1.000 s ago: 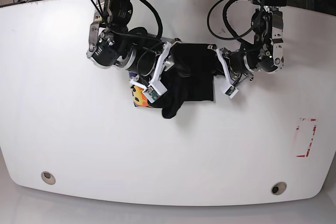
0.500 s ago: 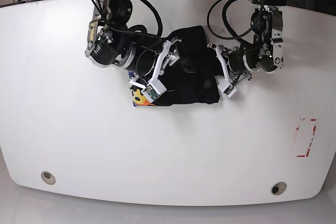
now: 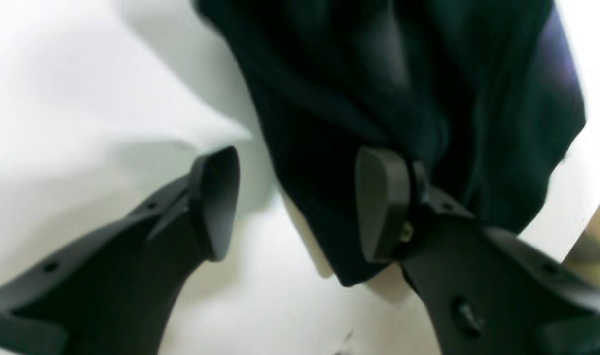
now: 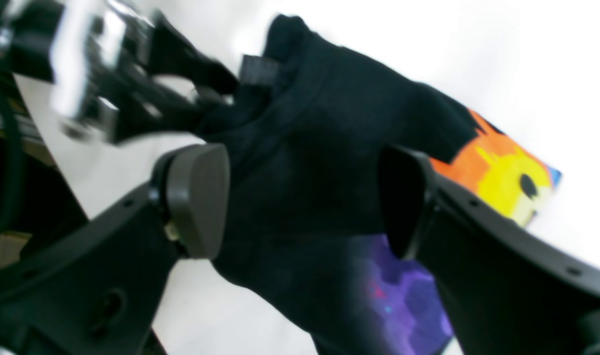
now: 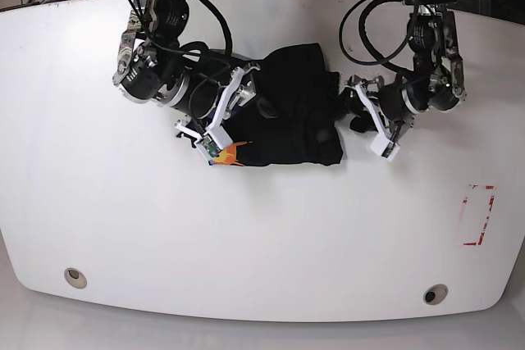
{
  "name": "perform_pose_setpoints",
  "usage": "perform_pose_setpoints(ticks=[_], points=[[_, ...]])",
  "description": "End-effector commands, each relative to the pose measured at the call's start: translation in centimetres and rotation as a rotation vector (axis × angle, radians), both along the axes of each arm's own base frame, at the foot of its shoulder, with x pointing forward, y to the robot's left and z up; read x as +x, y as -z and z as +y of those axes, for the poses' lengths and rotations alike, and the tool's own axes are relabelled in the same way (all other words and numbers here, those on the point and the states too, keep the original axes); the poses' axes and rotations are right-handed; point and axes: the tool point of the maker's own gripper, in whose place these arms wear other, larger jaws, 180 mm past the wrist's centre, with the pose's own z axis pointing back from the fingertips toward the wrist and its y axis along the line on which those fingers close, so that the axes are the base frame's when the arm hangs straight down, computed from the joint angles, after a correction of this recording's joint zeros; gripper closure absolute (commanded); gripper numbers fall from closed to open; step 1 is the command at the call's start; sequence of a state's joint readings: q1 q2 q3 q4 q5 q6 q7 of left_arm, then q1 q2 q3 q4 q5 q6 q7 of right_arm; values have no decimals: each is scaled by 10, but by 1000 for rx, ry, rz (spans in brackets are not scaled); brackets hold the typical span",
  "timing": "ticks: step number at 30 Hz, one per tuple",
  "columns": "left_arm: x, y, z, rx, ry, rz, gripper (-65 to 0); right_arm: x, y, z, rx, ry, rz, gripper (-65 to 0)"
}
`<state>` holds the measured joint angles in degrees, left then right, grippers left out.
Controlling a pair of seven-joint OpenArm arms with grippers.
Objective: Layout the t-shirt on the table in an organized manner, then fold the t-shirt properly
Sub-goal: 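Fold the end held by the right gripper over toward the left gripper, then release the left gripper and regrasp the folded bundle's edge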
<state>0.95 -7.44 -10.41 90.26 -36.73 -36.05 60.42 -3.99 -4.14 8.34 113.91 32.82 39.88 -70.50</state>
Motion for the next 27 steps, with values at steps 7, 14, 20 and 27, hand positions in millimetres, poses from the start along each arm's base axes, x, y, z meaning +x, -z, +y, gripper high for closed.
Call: perform_pose_setpoints(ticks=[7,14,20,27], points=[[30,-76,70,19,-124,-234,-361,19,-18,-21,-28,27,-87,-450],[31,-130,72,92,-75,-399,-360,47,-13,-35,-14,69,-64,-333],[20,-127,29,117,78,-386,-357,72,-7,-42,10,80,-52,-193],[4,-92,6,204,174,-310,-192,88,13,-36,42,49,-18,-75]])
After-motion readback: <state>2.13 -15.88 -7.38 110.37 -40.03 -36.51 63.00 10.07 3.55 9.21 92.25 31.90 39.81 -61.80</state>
